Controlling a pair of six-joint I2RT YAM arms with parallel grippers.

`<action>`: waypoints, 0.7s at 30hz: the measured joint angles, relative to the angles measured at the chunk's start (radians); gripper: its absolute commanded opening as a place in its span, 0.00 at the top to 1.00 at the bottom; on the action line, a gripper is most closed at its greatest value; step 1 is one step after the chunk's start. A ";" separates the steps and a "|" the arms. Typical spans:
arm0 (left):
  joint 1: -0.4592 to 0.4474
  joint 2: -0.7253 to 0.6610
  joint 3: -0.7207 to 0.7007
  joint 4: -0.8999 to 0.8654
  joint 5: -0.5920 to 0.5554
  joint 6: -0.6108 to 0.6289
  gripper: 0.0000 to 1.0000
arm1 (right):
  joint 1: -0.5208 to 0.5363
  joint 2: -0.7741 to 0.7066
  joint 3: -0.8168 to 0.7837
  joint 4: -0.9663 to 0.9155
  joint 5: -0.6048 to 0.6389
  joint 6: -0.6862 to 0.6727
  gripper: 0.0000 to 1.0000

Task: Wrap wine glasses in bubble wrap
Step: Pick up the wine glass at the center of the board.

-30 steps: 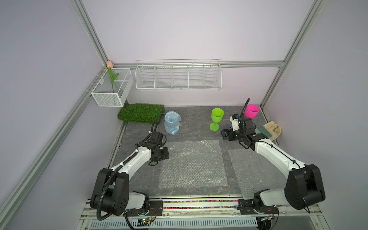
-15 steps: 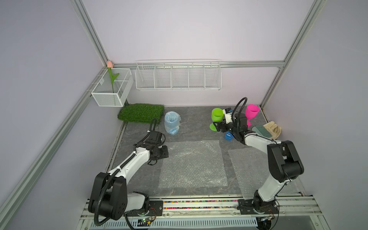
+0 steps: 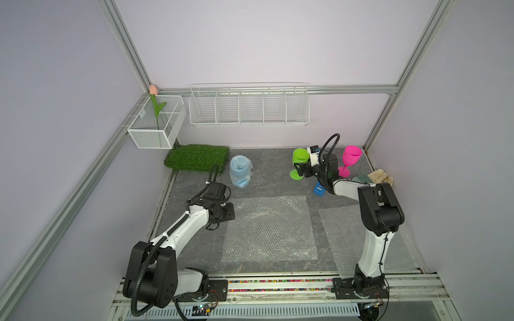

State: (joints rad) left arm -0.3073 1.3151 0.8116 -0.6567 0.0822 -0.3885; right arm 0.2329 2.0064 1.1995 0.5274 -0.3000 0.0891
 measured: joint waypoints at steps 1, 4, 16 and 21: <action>0.000 -0.004 0.000 0.000 0.000 0.000 0.44 | -0.001 0.010 0.007 0.003 -0.002 -0.001 0.12; 0.000 -0.021 0.000 0.000 -0.004 -0.003 0.44 | -0.002 0.039 0.032 0.010 -0.010 -0.008 0.11; 0.002 -0.093 -0.014 -0.019 -0.032 -0.020 0.43 | -0.015 0.072 0.078 0.012 -0.056 -0.026 0.15; 0.002 -0.094 -0.031 -0.018 -0.032 -0.026 0.44 | -0.015 0.072 0.078 0.012 -0.062 -0.027 0.18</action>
State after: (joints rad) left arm -0.3054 1.2213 0.7811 -0.6746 0.0498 -0.4149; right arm 0.2176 2.0785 1.2774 0.5396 -0.3618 0.0620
